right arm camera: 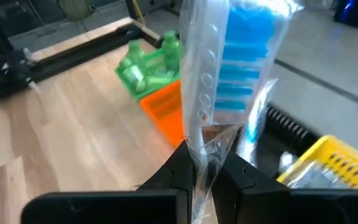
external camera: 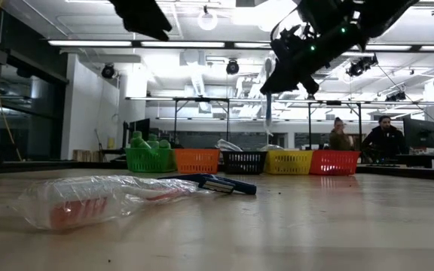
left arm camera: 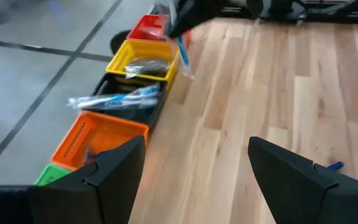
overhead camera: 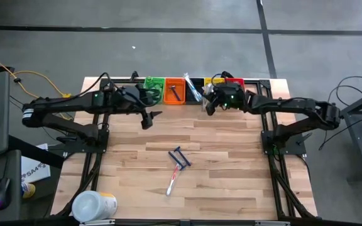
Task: Pick & Place Travel size toiletries
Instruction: Put the light blue toothbrush into the black bin
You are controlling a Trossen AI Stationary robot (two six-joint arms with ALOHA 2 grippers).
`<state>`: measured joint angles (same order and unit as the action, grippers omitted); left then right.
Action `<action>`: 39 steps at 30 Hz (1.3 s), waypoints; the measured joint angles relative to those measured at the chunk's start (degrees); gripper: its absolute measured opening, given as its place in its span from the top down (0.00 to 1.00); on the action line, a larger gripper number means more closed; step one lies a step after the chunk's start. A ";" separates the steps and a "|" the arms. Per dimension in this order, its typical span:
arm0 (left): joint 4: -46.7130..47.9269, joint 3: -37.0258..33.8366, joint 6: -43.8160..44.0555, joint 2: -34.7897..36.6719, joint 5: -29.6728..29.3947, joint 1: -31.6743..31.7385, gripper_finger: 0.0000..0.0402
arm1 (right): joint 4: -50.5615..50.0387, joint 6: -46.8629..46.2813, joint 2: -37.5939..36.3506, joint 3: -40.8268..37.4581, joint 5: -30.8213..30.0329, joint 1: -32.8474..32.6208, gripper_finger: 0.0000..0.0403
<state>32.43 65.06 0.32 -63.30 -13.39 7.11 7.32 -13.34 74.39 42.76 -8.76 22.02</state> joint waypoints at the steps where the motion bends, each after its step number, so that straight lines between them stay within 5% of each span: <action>1: 0.14 -0.56 0.00 0.64 -0.82 0.00 0.29 | -1.06 0.61 0.00 1.01 0.16 0.59 0.94; 11: -13.80 -16.06 -0.59 10.35 -4.33 0.02 0.29 | -5.72 4.21 4.74 13.42 3.91 4.76 0.94; 22: -15.59 -22.32 1.04 18.49 -4.15 0.02 0.29 | -21.35 7.28 19.31 31.51 1.41 5.42 0.94; 39: -15.18 -22.60 1.49 19.37 -1.95 0.00 0.29 | -24.20 4.63 21.18 32.72 -3.26 4.48 0.94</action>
<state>17.26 42.46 1.80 -43.92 -15.33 7.11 -16.88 -8.71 95.57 75.48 -12.01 26.50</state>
